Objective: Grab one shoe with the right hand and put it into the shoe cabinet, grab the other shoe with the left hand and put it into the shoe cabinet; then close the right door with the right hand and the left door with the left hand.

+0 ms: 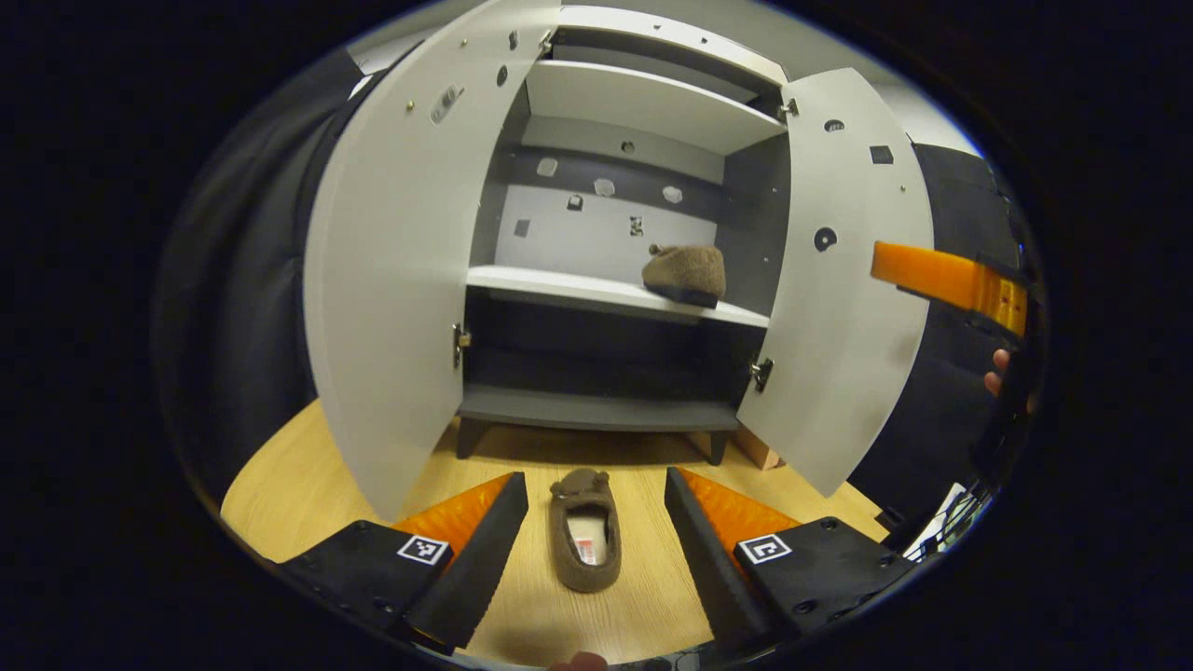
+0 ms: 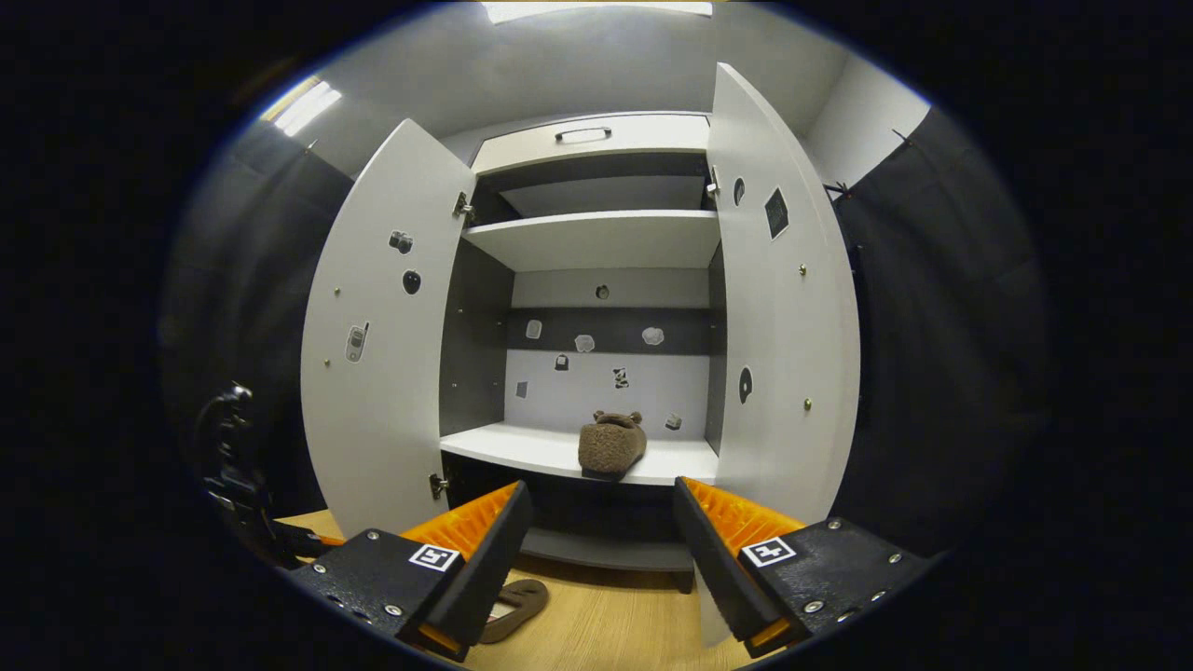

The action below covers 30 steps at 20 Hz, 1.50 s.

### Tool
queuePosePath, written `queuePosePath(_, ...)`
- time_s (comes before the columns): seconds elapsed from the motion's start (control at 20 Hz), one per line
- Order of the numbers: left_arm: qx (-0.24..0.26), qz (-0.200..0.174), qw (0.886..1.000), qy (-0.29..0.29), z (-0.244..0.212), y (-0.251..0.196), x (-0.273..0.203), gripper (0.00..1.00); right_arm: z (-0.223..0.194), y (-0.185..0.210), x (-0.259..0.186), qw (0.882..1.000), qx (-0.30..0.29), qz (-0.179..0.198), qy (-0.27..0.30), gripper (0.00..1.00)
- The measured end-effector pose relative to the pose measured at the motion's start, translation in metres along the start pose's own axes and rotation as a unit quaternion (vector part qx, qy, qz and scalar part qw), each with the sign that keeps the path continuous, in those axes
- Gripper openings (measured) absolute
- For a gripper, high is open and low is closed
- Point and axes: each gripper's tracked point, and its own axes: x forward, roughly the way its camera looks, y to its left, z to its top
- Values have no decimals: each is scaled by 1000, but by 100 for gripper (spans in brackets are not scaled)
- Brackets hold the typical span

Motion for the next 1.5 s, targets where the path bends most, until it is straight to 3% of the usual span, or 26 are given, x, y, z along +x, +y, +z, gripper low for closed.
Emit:
queuePosePath(0.3, 49, 16, 992, 111, -85, 41, 84, 97, -10, -18, -7, 1000, 13, -17, 8, 94)
queuePosePath(0.55, 48, 26, 984, 169, -131, 63, 144, 98, -14, -41, -7, 999, 12, -39, 19, 94)
queuePosePath(0.7, 52, 38, 983, 170, -138, 76, 172, 98, -17, -47, -9, 999, 14, -45, 28, 94)
queuePosePath(1.0, 40, 24, 988, 145, -137, 75, 208, 96, -26, -48, -6, 998, 0, -53, 40, 94)
queuePosePath(1.1, 31, 12, 989, 142, -137, 68, 210, 87, -27, -46, -4, 998, 6, -47, 42, 94)
queuePosePath(1.15, 24, 7, 990, 137, -136, 62, 209, 75, -29, -45, -3, 998, 8, -44, 43, 94)
queuePosePath(1.25, 32, 25, 991, 129, -129, 62, 201, 31, -30, -42, 0, 998, 11, -38, 41, 94)
queuePosePath(1.5, 20, 31, 996, 77, -75, 55, 153, 31, -31, -33, 3, 999, 20, -23, 34, 94)
